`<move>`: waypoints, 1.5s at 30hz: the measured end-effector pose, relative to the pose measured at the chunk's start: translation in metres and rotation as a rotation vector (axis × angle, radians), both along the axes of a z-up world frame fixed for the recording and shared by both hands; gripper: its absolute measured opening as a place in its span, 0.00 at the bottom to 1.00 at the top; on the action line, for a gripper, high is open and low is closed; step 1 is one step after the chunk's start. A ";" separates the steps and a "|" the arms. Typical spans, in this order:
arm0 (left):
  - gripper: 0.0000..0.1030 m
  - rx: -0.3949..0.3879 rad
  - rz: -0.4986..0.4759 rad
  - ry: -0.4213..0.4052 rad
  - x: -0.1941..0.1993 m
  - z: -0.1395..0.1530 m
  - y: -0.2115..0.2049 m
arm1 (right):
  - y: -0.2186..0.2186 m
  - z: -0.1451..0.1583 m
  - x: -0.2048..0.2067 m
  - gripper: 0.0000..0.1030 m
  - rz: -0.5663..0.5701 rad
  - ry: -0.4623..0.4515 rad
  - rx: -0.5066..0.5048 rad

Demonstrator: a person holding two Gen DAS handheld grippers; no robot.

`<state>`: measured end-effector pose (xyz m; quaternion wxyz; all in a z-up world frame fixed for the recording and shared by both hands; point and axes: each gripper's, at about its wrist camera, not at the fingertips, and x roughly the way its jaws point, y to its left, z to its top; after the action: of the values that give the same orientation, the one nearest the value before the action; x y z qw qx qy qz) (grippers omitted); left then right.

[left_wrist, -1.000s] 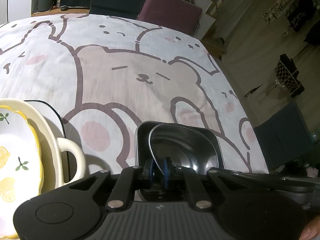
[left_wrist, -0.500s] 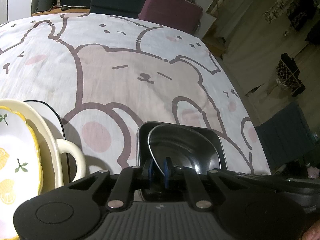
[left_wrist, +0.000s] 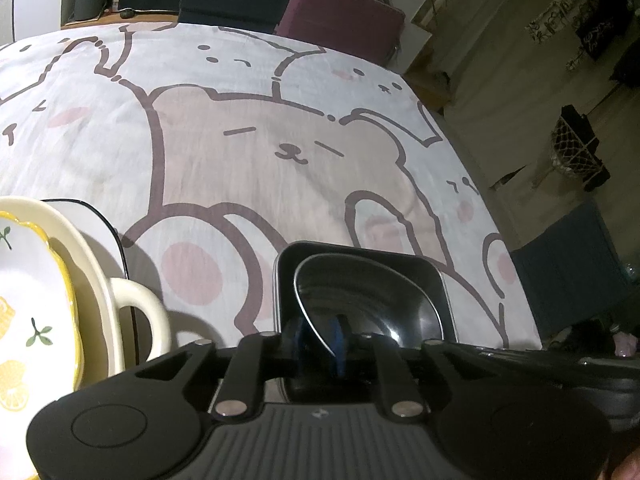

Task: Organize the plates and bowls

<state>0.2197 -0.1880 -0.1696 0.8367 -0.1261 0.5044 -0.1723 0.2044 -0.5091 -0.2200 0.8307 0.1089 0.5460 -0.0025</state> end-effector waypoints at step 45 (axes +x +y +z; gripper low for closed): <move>0.14 0.009 -0.040 0.043 -0.009 0.005 0.018 | -0.027 0.002 0.012 0.10 0.168 -0.026 -0.026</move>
<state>0.2111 -0.1697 -0.1649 0.8227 -0.1157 0.5254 -0.1838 0.2165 -0.5366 -0.2179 0.8362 0.0521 0.5424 0.0617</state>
